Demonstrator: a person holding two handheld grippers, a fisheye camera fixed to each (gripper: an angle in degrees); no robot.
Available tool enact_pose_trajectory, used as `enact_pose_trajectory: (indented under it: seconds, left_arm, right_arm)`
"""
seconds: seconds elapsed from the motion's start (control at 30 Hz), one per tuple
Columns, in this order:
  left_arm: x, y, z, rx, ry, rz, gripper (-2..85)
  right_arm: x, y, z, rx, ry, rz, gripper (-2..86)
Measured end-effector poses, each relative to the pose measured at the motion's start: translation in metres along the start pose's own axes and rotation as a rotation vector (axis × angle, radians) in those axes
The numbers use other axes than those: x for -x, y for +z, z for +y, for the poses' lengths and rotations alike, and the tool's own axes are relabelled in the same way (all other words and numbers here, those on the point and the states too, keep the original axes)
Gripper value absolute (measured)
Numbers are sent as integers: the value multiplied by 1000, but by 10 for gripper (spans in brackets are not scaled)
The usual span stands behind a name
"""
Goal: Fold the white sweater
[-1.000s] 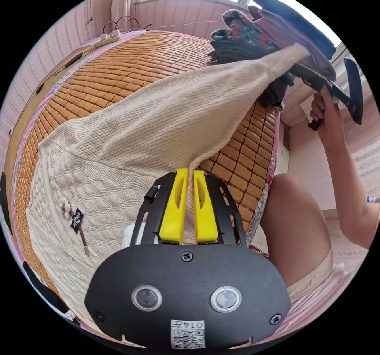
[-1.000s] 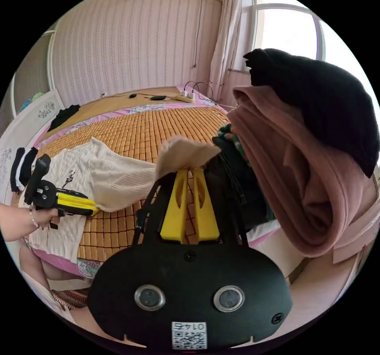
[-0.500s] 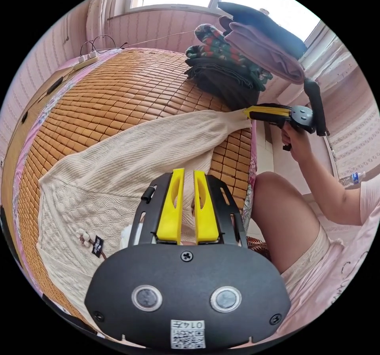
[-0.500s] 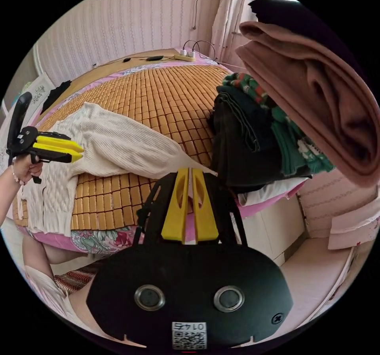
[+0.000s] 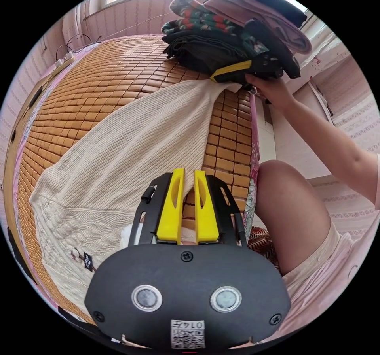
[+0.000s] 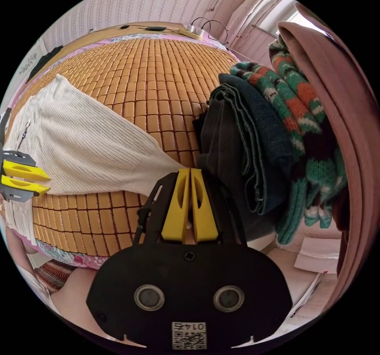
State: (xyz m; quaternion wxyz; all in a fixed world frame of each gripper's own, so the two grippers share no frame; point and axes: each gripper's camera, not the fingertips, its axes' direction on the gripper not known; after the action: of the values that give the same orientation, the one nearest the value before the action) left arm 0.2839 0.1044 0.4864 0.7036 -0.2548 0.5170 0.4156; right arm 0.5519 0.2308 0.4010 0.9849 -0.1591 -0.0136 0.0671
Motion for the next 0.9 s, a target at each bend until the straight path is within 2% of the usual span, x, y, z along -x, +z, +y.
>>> enact_pose_trajectory:
  seconds: [0.17, 0.27, 0.33, 0.4, 0.53, 0.6, 0.7, 0.9]
  left_arm:
    - [-14, -9, 5, 32, -21, -9, 47]
    - [-14, -42, 18, -53, -111, 51, 45]
    - [-16, -79, 48, -132, -190, 138, 12]
    - [-23, -108, 82, -190, -221, 152, 3]
    - [-49, -166, 189, -176, -408, 12, 11]
    - [-64, -186, 238, -142, -516, -79, 22]
    - [-91, -210, 306, -73, -668, -200, 37]
    - [-128, -251, 378, -184, -876, -186, 49]
  right_arm:
    - [11, 22, -7, 30, -27, 10, -9]
    - [17, 24, 0, 4, 2, -2, -8]
    - [22, 17, 13, -41, 18, 2, -6]
    - [31, 3, 36, -96, 31, -36, 5]
    - [74, -20, 69, -159, -48, -261, 55]
    - [131, -29, 84, -147, -186, -458, 69]
    - [223, -35, 100, -118, -403, -590, 73]
    - [395, -39, 121, -80, -826, -583, 72]
